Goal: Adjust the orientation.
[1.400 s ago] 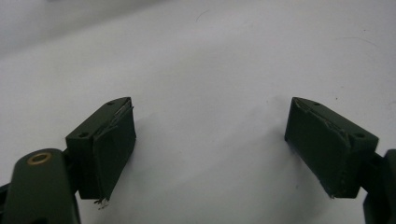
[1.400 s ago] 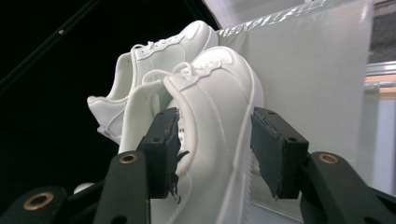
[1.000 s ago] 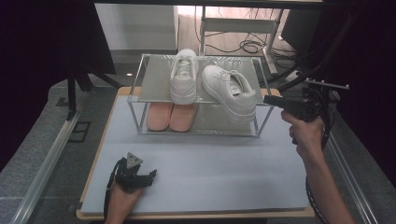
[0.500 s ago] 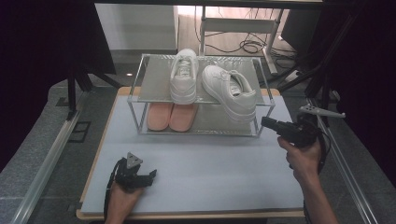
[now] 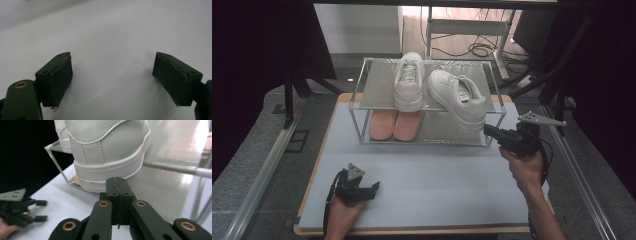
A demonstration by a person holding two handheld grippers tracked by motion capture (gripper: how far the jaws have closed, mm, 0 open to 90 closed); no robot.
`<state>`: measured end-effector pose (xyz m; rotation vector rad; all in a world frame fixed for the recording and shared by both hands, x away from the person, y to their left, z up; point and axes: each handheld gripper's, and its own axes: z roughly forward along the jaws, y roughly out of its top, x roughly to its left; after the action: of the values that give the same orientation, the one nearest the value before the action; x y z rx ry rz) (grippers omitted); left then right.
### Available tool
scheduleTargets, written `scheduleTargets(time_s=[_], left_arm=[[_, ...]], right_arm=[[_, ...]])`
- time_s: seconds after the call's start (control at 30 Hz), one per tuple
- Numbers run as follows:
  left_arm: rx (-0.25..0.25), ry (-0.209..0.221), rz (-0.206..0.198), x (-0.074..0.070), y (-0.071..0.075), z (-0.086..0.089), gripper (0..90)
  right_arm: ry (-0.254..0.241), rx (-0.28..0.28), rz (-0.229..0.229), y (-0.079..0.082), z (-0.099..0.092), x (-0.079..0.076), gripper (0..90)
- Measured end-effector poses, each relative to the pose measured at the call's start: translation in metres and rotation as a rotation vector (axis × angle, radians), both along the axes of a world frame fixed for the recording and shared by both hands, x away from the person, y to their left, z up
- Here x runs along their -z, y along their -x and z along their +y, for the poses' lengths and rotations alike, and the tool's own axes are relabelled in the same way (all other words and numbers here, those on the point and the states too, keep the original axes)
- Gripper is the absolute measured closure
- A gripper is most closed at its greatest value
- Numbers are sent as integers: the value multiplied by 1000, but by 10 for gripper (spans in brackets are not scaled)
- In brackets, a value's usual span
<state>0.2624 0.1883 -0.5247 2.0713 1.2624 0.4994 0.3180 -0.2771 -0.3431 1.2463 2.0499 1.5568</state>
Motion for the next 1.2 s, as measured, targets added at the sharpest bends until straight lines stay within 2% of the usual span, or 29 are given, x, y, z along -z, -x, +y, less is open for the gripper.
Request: scheduleTargets(time_s=[0.27,0.53,1.0,1.2], left_arm=[[0,0,1,0,0,0,162],[0,0,0,0,0,0,163],[-1,1,-2,0,0,0,162],[-1,1,-2,0,0,0,163]], right_arm=[[-17,-5,1,-2,2,-1,897],[-31,-34,7,-10,15,3,897],[-65,-41,21,-14,15,4,897],[-66,-41,28,-21,23,6,896]])
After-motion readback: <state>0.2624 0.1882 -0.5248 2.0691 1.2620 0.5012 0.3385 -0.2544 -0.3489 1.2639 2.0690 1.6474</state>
